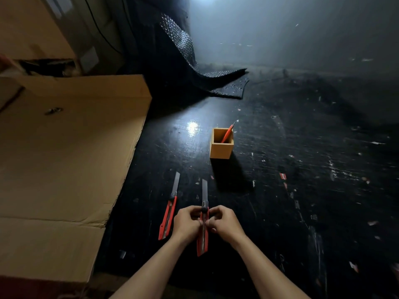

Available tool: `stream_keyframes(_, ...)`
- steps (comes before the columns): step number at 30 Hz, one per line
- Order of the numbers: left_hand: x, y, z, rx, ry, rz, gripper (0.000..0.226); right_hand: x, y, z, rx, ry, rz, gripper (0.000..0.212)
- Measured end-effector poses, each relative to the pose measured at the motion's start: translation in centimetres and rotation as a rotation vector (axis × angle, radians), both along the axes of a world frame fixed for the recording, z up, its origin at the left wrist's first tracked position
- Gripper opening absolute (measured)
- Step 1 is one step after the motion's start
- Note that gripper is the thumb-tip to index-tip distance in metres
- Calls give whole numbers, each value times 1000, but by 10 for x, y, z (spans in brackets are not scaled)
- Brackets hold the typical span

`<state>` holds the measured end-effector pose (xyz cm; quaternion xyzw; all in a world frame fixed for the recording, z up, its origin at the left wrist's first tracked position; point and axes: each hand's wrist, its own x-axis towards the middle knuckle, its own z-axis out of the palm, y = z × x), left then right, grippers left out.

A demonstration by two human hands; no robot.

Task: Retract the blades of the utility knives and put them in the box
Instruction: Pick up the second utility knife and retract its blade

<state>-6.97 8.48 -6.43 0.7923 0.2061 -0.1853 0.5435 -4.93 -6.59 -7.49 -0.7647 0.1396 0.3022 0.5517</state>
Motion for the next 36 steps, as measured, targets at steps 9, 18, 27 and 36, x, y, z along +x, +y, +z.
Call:
stream_keyframes(9,59,-8,67,-318,-163,83,33,54,-17,79,211,-223,-119,27)
stream_keyframes(18,112,-18,178,-531,-292,-11,47,111,-34,197,314,-487,-134,23)
stream_keyframes(27,135,-30,281,-447,-623,-60,43,140,-43,298,118,-917,-102,36)
stream_keyframes(36,143,-33,328,-487,-719,-97,42,147,-46,362,-93,-1242,-63,14)
